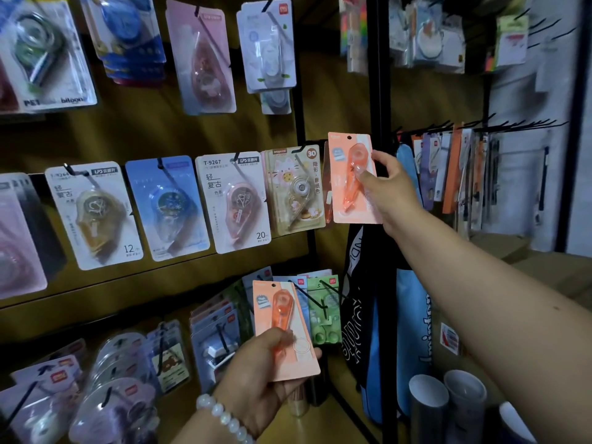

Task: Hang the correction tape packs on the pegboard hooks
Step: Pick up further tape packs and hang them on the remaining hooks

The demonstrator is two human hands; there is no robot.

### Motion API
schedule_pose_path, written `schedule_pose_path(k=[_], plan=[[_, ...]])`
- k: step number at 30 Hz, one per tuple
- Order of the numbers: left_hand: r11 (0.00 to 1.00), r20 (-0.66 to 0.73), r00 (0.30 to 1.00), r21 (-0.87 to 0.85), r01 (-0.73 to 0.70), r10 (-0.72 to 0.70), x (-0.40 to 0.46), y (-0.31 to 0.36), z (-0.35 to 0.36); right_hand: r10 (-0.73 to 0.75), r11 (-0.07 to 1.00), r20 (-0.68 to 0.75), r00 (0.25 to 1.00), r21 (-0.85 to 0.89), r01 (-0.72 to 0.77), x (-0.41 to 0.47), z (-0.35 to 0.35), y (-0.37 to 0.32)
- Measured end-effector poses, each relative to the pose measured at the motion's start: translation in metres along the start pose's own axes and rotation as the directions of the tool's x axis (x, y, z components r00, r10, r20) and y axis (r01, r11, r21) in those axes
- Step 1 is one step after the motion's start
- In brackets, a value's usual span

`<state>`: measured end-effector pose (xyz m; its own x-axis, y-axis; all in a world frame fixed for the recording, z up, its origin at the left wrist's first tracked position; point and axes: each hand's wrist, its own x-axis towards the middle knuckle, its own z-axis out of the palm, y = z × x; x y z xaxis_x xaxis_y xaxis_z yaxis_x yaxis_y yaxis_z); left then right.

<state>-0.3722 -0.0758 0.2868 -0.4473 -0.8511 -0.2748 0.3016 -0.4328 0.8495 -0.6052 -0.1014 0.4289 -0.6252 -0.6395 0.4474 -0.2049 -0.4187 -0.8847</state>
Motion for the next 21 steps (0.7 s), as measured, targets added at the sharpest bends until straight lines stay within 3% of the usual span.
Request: schedule_pose_path(k=[9,15,17,19,21], plan=[[1.000,0.016,1.000,0.002,0.007,-0.007,0.004,-0.001,-0.003,0.057,0.997,-0.027,0.998,-0.050,-0.059,0.010,0.009,0.014],[1.000,0.012,1.000,-0.006,-0.025,0.025,0.003,-0.002,0.000,0.018,0.955,0.021,1.000,-0.297,-0.011,0.026,0.027,0.018],[0.999,-0.010,0.999,-0.018,-0.034,0.034,0.000,-0.001,0.001,0.059,0.905,0.090,0.994,-0.425,-0.015,0.024,0.030,0.021],[0.999,-0.039,0.998,-0.020,-0.045,0.044,-0.001,-0.001,0.000,0.046,0.832,0.065,0.997,-0.554,-0.002,0.012,0.028,0.026],[0.998,-0.054,0.996,0.000,-0.066,0.066,-0.001,-0.001,0.000,0.019,0.850,0.027,0.999,-0.527,-0.002,-0.014,0.025,0.035]])
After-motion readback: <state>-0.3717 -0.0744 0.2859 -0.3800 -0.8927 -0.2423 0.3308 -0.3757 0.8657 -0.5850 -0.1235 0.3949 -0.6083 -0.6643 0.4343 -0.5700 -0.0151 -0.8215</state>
